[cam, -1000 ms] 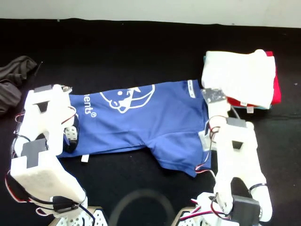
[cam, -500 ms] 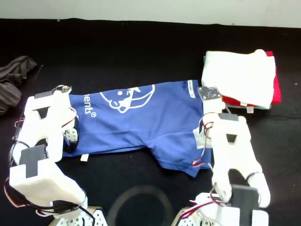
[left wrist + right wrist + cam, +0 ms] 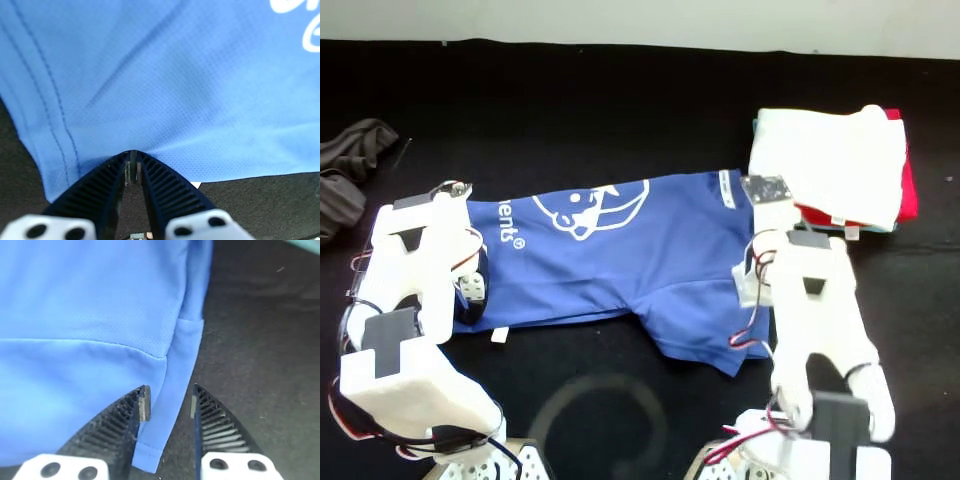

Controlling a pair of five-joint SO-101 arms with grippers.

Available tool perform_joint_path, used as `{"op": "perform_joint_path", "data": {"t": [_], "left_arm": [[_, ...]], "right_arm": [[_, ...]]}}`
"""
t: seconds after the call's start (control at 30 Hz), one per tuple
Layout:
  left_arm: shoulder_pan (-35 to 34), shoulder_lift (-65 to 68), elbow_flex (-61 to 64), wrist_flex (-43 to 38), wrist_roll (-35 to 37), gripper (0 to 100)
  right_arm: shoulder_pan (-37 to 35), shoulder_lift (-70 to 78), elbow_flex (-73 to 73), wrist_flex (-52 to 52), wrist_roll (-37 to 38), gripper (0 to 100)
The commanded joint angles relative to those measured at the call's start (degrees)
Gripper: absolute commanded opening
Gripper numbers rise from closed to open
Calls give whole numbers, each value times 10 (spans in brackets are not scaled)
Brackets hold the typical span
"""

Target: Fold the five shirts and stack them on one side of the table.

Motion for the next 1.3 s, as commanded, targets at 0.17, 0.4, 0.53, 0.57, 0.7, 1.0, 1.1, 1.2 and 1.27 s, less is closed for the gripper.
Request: {"op": "perform_joint_path", "data": {"t": [0.17,0.4,0.53,0.57,0.7,1.0,1.1,1.2,1.27], "left_arm": [[7,-2,2,-29,1,12],[7,-2,2,-29,1,12],[7,-2,2,-29,1,12],[7,-2,2,-29,1,12],[7,-2,2,-29,1,12],[7,-2,2,-29,1,12],[7,-2,2,-29,1,12],[7,-2,2,-29,1,12],[7,-2,2,-29,1,12]], "right_arm": [[-51,-53,27,-6,-7,137],[-44,41,37,-53,-7,137],[-43,74,37,-73,-7,137],[-43,75,37,-75,-7,137],[-43,75,32,-75,-7,112],[-42,75,20,-72,-7,69],[-42,75,20,-72,-6,69],[-42,75,19,-72,-6,70],[-41,75,19,-72,-6,71]]}}
